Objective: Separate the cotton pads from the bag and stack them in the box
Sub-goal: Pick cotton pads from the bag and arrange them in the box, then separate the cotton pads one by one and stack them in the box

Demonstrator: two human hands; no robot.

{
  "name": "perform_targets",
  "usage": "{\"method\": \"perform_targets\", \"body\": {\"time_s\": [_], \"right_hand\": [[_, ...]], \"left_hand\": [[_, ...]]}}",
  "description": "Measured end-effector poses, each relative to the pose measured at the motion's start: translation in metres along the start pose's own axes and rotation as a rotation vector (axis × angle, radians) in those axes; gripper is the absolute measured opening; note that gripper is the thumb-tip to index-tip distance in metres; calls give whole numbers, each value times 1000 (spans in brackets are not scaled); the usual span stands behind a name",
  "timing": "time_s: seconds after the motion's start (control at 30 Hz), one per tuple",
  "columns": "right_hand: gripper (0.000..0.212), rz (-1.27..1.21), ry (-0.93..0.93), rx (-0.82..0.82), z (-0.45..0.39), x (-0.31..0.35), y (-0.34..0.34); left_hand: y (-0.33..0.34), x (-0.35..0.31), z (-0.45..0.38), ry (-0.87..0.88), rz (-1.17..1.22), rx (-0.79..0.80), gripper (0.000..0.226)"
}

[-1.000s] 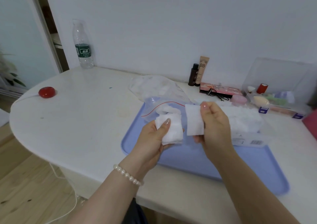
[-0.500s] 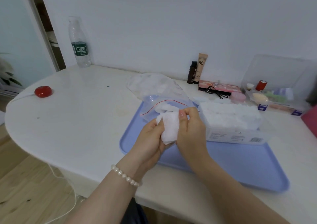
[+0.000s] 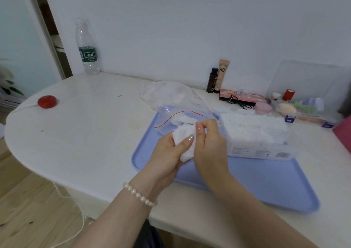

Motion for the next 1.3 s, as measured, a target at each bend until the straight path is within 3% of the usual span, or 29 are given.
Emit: {"method": "perform_targets", "body": {"time_s": [0.17,0.33,0.43,0.63,0.7,0.83,1.0,1.1,1.3], "right_hand": [[12,-47,-22,-60,-2,-7,-12],[31,-95,-76,-47,-6,-9,-23],[19,59,-194,17,-10,-2,-15],[23,420,-189,419,-11,-7,47],[10,477,-142,435,-14,-12,53],[13,554,-66,367,-25,-26,47],[18,287,127,361,-34,-42,29],[14,131,137,338,-34,-41,22],[31,-356,135,269,-33,-15,-9]], "left_hand": [[-16,-5,0,1,39,-65,25],[-59,-25,4,66,-111,-285,20],[-67,-26,8,73,-133,-336,19],[-60,-26,11,79,-108,-309,22],[-61,-27,11,78,-84,-309,28],[-60,-26,11,76,-65,-274,19],[-58,-25,8,76,-31,-227,18],[-58,-26,8,89,-23,-235,16],[-64,-25,7,109,9,-271,19]]}}
Point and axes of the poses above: each hand's wrist, its own z-axis away from the middle knuckle, its own y-axis out of the palm, x = y × z, the point moved 10 cm from there along -z, towards the middle knuckle, and after that the axes turned 9 degrees about -z, right-handed, at the moved point
